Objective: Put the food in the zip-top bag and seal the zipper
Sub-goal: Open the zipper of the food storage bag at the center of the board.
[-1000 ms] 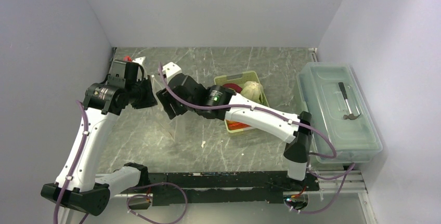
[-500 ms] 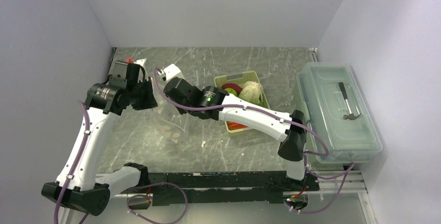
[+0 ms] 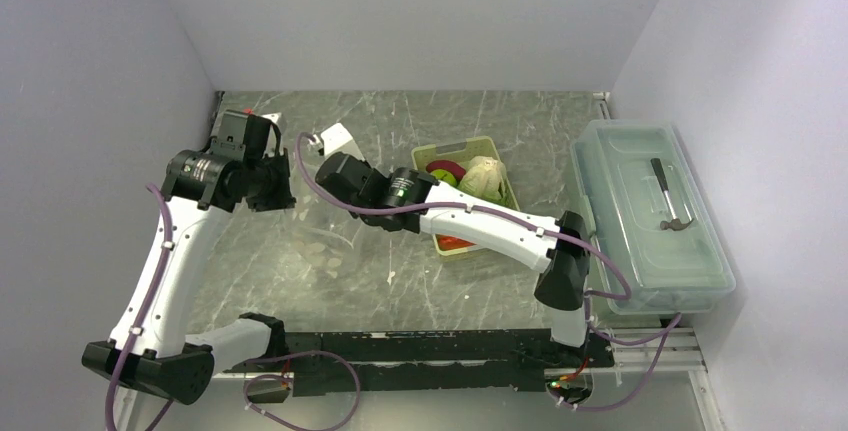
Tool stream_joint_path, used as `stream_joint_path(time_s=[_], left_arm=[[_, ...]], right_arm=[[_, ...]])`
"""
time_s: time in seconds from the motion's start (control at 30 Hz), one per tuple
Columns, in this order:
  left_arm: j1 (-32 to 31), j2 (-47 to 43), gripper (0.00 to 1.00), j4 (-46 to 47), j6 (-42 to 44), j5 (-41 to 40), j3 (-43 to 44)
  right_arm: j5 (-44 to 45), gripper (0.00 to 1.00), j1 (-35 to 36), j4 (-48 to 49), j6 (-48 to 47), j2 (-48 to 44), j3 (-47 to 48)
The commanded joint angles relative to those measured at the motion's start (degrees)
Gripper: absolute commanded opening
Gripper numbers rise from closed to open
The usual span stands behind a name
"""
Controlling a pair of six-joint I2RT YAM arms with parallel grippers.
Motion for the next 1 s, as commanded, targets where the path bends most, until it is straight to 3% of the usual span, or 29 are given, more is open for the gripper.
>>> stream_joint_path(time_s=[0.0,0.5,0.97], left_arm=[[0.13,0.39,0.02,-4.41,1.24,-1.54,4.29],[0.13,0.32,0.0,-8.44,2.29,-3.51,5.98],[0.13,1.3,0.1,-2.76,1.46,0.03,0.58]], right_arm=[[5.92,0.0,-0.56,-0.41,-0.5,-2.81,-1.95],[20.22,0.0,-1.45,4.95,-5.35,-11.72,-9.57],[12.54,0.0,-0.75,6.53,-3.49,-12.58,-10.64]])
